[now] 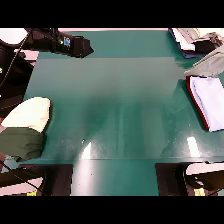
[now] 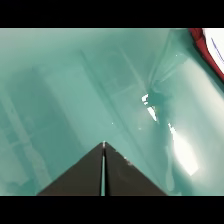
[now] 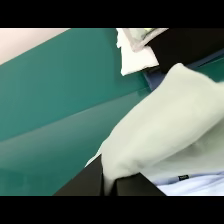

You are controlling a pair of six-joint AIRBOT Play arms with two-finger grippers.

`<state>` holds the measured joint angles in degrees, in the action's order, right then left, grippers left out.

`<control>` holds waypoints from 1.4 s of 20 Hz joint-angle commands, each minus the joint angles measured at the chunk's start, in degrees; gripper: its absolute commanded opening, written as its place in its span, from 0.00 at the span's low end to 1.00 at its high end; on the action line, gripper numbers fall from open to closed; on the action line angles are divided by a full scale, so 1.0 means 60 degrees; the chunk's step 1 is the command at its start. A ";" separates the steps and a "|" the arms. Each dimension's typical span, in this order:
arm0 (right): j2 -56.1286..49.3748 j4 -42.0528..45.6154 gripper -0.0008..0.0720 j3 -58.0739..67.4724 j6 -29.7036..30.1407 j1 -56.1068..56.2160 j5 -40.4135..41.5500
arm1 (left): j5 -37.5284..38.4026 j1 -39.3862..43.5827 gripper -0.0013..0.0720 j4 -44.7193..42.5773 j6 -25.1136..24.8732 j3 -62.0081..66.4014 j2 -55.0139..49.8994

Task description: Fold the shirts.

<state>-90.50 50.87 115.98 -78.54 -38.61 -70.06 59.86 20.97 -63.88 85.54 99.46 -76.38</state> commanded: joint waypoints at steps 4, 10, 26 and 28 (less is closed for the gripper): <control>0.1147 0.2218 0.03 -0.1093 -0.0018 -0.0044 -0.0863 | 0.0178 -0.0004 0.06 -0.0015 -0.0018 0.0000 -0.0007; 0.2739 0.3534 0.03 -0.4080 -0.0011 -0.1104 -0.1359 | 0.0189 -0.0004 0.06 -0.0036 -0.0091 0.0000 -0.0007; 0.5268 0.0718 0.88 -0.6306 -0.0120 0.0962 -0.0823 | 0.0004 -0.0004 0.06 -0.0095 -0.0339 0.0000 -0.0004; 0.5282 0.0787 0.87 -0.6306 -0.0120 0.2575 -0.0831 | -0.0091 -0.0004 0.06 -0.0062 -0.0331 0.0000 -0.0004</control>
<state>-59.79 58.00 78.02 -79.24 -33.95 -75.29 60.07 20.97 -64.27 83.61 99.46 -76.40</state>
